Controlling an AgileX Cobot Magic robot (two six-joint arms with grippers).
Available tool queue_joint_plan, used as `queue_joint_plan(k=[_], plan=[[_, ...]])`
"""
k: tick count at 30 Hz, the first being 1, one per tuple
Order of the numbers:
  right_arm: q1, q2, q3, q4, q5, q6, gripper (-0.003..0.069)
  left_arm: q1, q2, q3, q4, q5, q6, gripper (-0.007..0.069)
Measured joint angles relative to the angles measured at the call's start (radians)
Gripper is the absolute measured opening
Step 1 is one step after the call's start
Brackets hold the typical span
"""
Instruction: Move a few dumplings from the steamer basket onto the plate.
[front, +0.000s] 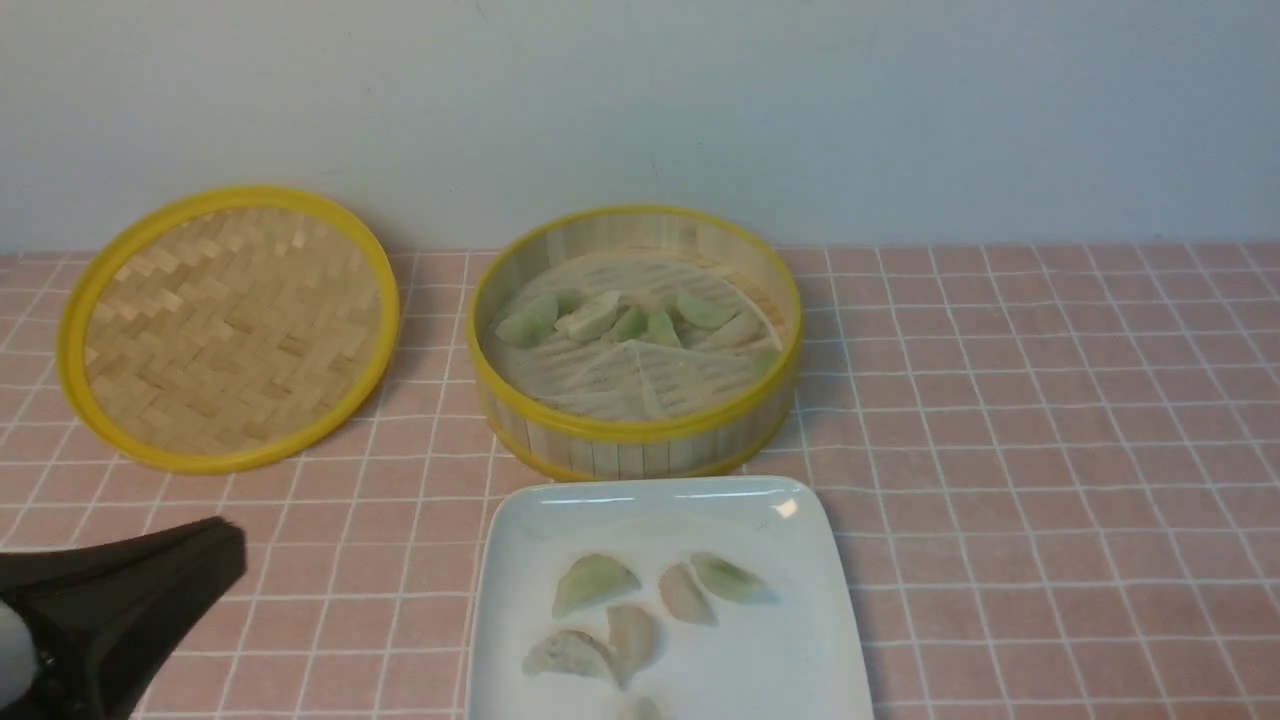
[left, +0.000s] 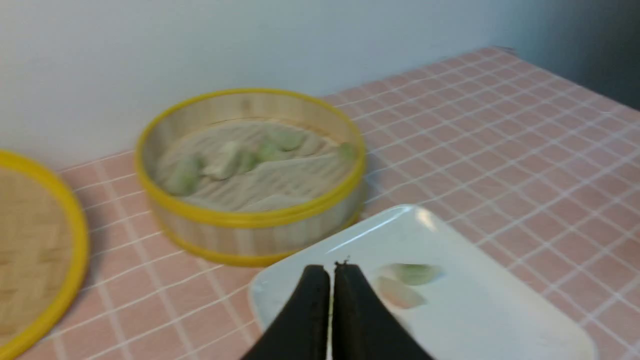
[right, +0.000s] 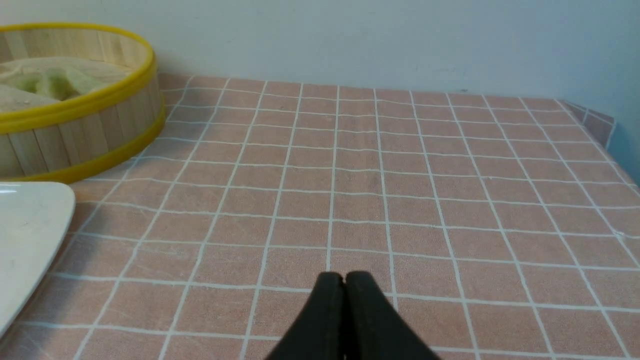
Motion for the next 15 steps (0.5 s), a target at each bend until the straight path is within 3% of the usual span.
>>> queue_joint_plan(k=[7,15], plan=[[0.000,0.000,0.000,0.000,0.000,0.000,-0.0015,0.344,-0.284,0.282,0.016,-0.006,0.000,-0.0006],[0.000,0.000,0.000,0.000,0.000,0.000,-0.0015,0.488,-0.406,0.432,0.035,0.006,0.000,-0.0006]])
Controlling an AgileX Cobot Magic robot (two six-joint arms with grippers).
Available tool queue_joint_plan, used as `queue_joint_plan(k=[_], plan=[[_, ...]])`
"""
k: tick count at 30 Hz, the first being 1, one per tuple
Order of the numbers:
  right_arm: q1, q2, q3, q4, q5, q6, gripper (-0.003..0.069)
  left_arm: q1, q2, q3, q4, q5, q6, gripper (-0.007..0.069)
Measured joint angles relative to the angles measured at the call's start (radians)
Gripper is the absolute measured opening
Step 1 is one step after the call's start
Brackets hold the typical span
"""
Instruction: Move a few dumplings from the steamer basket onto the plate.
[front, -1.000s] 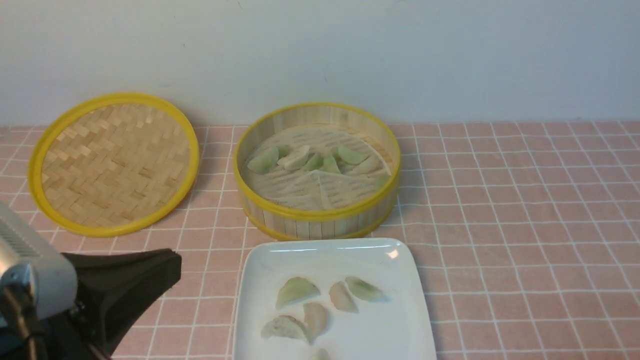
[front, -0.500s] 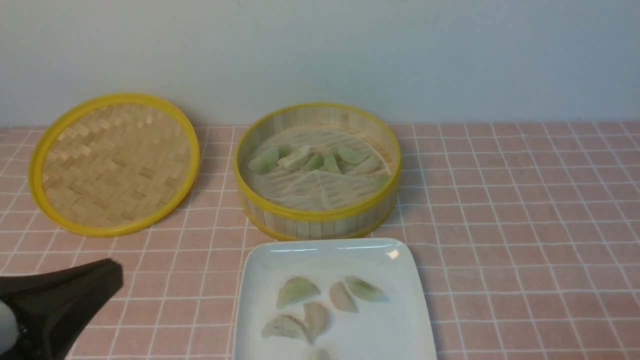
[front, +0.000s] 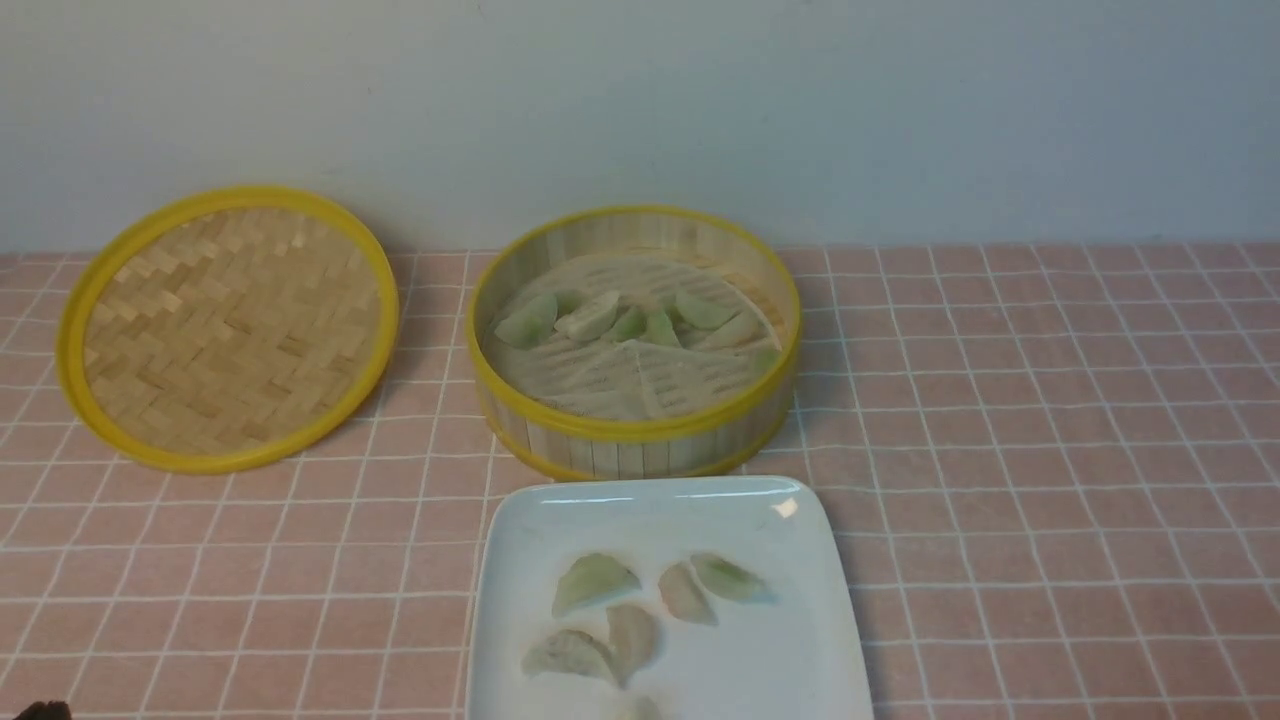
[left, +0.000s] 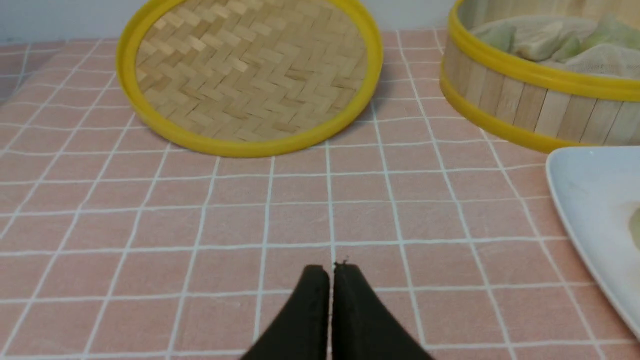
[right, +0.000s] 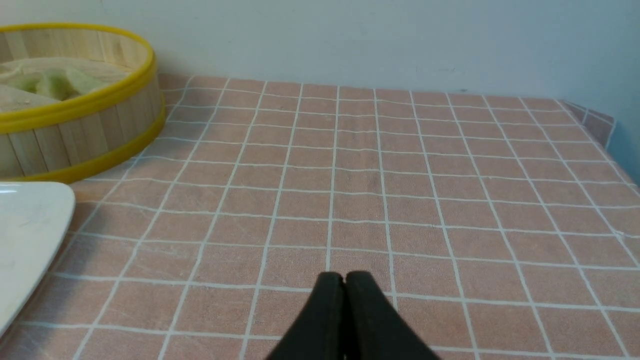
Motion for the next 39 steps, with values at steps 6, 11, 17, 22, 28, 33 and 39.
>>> queue_joint_plan(k=[6,11,17,22,28,33,39], plan=[[0.000,0.000,0.000,0.000,0.000,0.000,-0.0015,0.003,0.000,0.000,0.001,0.017,0.000,-0.0006],[0.000,0.000,0.000,0.000,0.000,0.000,-0.0015,0.003,0.000,0.000,0.001,0.018,0.000,-0.0006],[0.000,0.000,0.000,0.000,0.000,0.001,-0.0015,0.003,0.000,0.000,0.001,0.018,0.000,-0.0006],[0.000,0.000,0.000,0.000,0.000,0.001,-0.0015,0.003,0.000,0.000,0.001,0.018,0.000,-0.0006],[0.000,0.000,0.000,0.000,0.000,0.001,-0.0015,0.003,0.000,0.000,0.001,0.018,0.000,-0.0006],[0.000,0.000,0.000,0.000,0.000,0.001,-0.0015,0.003,0.000,0.000,0.001,0.018,-0.005,-0.0006],[0.000,0.000,0.000,0.000,0.000,0.001,-0.0015,0.003,0.000,0.000,0.001,0.018,-0.007,-0.0006]])
